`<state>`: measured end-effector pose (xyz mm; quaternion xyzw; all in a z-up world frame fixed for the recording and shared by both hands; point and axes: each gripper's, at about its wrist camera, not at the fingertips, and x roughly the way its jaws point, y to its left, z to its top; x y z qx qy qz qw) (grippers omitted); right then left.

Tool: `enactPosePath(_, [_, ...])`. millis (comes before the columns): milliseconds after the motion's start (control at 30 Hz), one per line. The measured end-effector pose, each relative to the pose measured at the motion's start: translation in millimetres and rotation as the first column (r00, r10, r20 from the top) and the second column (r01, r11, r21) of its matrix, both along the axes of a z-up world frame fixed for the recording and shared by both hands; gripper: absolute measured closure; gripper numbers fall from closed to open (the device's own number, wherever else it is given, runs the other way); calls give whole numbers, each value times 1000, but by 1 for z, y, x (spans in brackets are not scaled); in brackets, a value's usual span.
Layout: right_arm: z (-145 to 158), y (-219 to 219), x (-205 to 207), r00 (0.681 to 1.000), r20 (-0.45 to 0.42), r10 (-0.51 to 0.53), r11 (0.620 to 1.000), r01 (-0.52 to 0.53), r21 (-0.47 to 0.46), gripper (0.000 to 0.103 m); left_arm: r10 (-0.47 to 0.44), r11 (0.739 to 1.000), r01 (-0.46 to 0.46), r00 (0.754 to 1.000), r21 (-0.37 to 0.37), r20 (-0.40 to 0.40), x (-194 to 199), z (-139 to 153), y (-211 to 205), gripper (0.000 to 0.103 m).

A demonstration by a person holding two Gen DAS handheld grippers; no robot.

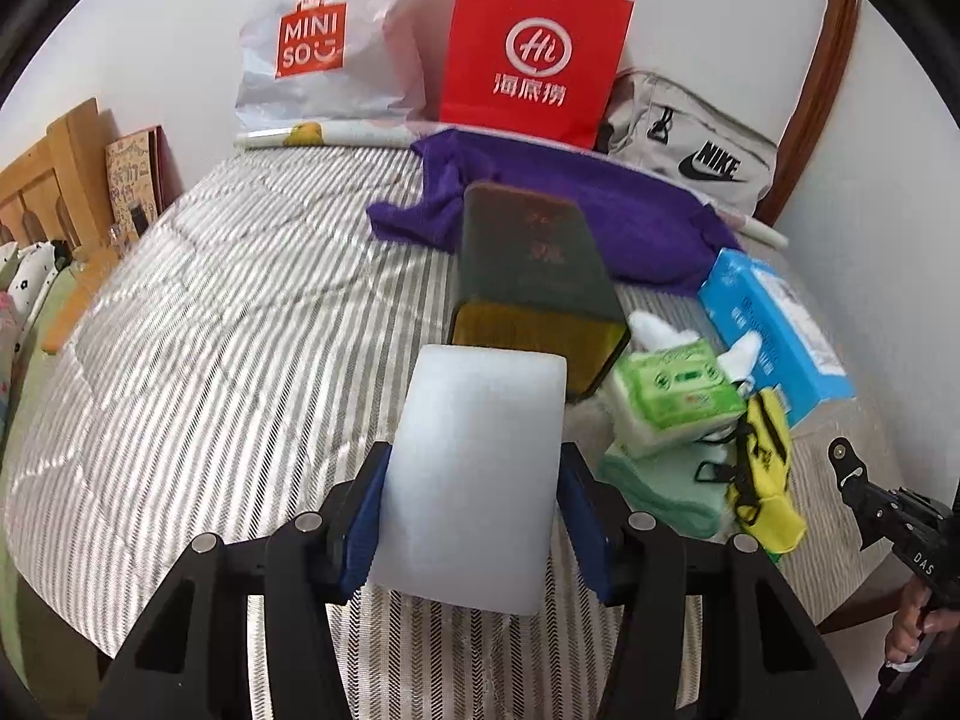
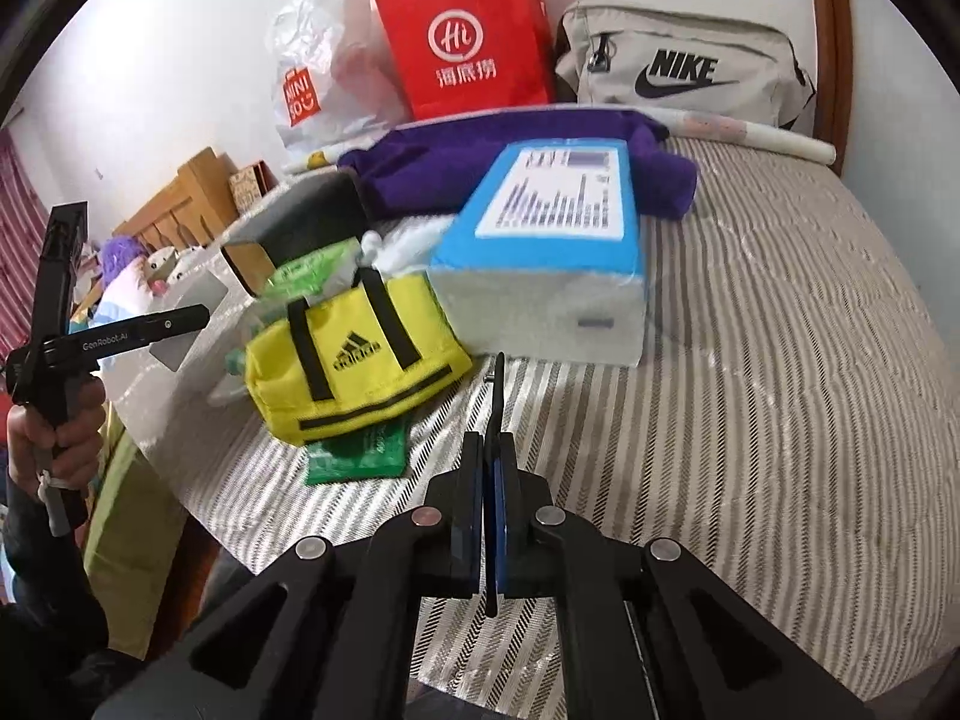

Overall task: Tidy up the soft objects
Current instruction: 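Release the white block on the purple towel with the left tool while the right tool follows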

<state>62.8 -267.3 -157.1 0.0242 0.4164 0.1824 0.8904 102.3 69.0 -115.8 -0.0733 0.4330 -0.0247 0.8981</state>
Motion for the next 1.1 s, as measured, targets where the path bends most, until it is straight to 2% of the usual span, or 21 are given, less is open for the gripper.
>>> enactPosePath(267, [37,-5,10,999,49,-1,999,-1,44,100,0,999,0,1000,-35,3,16,22,2,51])
enactPosePath(367, [52,-6,25,998,60,-8,999,5,50,100,0,1000,0,1000,-18,-5,29,30,1,51])
enactPosePath(667, [80,-5,98,998,61,-24,998,21,62,100,10,1000,-9,1000,21,-30,78,48,6,51])
enactPosePath(800, [91,1,135,998,67,-13,999,10,46,100,17,1000,-16,999,14,-27,103,56,10,51])
enactPosePath(1100, [95,12,206,998,62,2,999,-4,40,100,8,1000,-7,1000,20,-28,161,60,2,51])
